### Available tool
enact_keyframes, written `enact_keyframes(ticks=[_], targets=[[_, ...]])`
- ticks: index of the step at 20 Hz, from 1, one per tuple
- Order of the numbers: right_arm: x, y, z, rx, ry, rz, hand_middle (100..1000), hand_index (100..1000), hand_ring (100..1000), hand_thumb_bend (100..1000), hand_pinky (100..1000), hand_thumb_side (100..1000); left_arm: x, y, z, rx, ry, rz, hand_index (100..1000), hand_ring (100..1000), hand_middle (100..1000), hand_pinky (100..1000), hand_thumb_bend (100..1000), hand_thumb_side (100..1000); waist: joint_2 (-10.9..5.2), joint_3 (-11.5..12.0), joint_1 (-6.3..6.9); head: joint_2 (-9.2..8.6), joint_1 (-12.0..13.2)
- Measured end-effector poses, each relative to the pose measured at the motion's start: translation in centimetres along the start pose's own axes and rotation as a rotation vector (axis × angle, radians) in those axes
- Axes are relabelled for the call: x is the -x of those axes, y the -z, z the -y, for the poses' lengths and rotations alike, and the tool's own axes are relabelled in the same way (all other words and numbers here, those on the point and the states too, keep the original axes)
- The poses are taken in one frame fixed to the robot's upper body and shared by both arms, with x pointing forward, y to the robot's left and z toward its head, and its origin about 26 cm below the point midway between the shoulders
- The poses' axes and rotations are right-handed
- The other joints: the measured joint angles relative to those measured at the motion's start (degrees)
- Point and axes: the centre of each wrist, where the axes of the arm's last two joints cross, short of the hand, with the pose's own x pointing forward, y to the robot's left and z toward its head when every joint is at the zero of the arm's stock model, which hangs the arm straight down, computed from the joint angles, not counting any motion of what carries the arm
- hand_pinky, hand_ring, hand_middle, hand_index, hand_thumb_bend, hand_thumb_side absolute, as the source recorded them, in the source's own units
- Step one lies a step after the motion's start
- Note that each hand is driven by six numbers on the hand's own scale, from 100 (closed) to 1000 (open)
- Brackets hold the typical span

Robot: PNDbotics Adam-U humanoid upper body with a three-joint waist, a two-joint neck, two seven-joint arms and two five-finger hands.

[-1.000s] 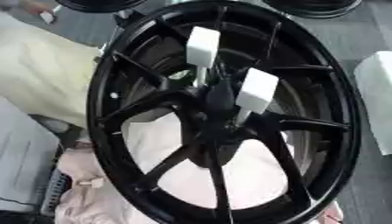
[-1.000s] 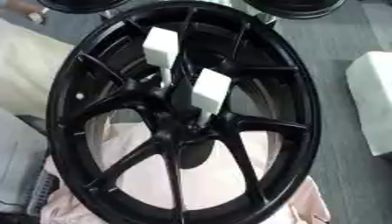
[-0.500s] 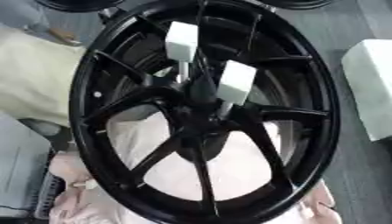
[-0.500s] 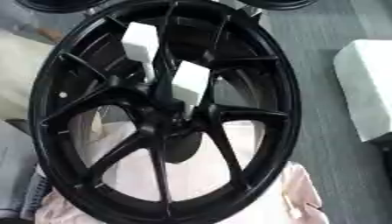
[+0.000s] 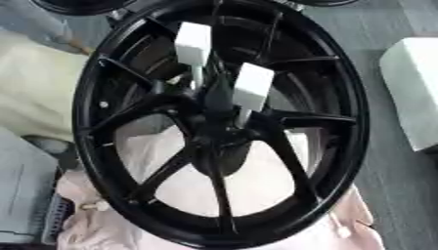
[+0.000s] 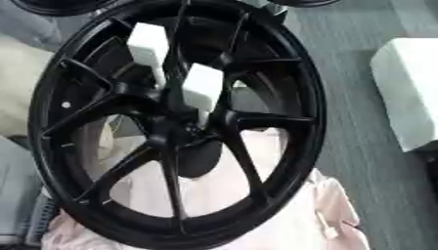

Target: Pull the pin out of the wheel hub.

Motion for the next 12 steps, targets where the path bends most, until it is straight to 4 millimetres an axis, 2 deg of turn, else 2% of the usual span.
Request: enact_keyframes(ticks=[5,6,7,12], targets=[[0.2,-0.2,0.1,0.001,-0.005,-0.005,550,634,579,490,654,217,-0.1,2.1,0.2,0.093,0.002,0.033,807,727,721,740,100,654,-0.03,0.3,-0.02,-0.31,-0.3],[0.2,-0.2,0.1,0.0,-0.005,-0.006,549,634,578,489,654,219,0.0,2.3,0.3,0.102,0.001,0.034,817,700,715,740,100,724,-0.03,0.2,-0.02,-0.44,-0.3],[0.2,-0.2,0.1,-0.001,-0.005,-0.005,549,634,578,489,654,219,-0.1,2.5,0.3,0.109,0.004,0.045,817,700,715,740,100,724,-0.03,0.1,0.01,-0.65,-0.2],[0.2,-0.1,0.0,-0.017,-0.009,0.005,547,632,577,490,653,224,-2.0,5.0,0.6,0.196,0.015,0.115,815,697,718,735,100,742,-0.02,0.8,0.1,-1.81,0.0]])
